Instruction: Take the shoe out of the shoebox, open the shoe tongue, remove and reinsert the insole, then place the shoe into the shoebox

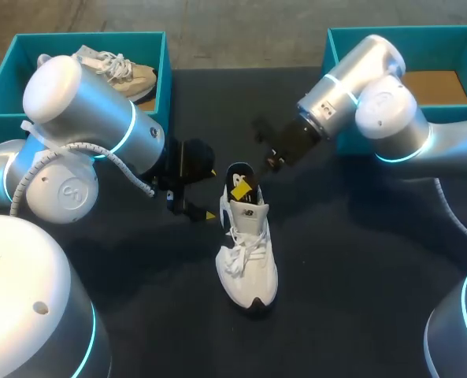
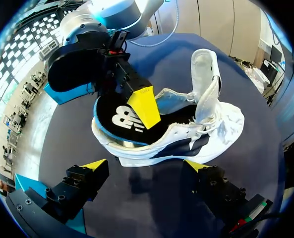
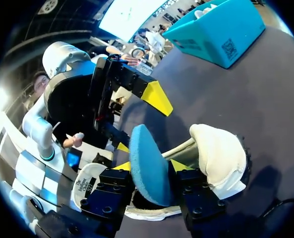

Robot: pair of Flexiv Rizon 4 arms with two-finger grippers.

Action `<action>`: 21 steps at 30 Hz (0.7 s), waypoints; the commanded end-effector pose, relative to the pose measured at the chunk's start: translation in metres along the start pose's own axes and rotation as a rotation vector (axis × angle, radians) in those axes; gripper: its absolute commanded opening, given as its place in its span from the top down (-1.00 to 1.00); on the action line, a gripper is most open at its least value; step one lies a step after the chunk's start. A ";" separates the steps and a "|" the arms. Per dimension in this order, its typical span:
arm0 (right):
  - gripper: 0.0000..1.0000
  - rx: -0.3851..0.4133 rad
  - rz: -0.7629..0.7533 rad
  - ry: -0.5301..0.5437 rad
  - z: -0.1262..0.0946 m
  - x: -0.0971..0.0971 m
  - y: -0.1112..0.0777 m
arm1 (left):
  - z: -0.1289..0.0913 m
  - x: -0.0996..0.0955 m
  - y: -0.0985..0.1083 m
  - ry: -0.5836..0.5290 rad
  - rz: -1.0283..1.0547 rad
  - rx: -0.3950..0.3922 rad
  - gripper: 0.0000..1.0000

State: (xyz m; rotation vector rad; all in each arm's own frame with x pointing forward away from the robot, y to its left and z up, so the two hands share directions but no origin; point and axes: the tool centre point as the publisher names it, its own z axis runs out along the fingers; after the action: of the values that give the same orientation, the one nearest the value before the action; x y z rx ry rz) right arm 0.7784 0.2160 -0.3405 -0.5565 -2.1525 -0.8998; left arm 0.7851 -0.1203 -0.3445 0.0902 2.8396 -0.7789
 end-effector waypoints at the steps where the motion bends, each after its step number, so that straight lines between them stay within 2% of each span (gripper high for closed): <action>1: 0.18 0.024 0.006 -0.009 0.003 -0.002 -0.001 | 0.000 0.001 0.000 -0.003 0.000 -0.001 -1.00; 4: 0.18 0.058 0.018 -0.026 0.004 -0.004 -0.004 | 0.000 0.001 0.000 -0.003 0.000 -0.001 -1.00; 8: 0.34 0.097 0.016 -0.056 0.005 -0.005 -0.004 | 0.000 0.001 0.000 -0.003 0.000 -0.001 -1.00; 11: 0.76 0.129 0.015 -0.080 0.004 -0.004 -0.002 | 0.000 0.001 0.000 -0.003 0.000 -0.001 -1.00; 12: 0.98 0.137 0.015 -0.083 0.004 -0.003 -0.001 | 0.000 0.001 0.000 -0.003 0.000 -0.001 -1.00; 21: 1.00 0.208 0.039 -0.062 0.002 0.003 0.005 | 0.000 0.001 0.000 -0.003 0.000 -0.001 -1.00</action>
State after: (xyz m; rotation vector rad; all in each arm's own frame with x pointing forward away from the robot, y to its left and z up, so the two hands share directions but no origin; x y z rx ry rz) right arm 0.7735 0.2183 -0.3374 -0.5425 -2.2555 -0.6726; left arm 0.7851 -0.1203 -0.3445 0.0901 2.8396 -0.7788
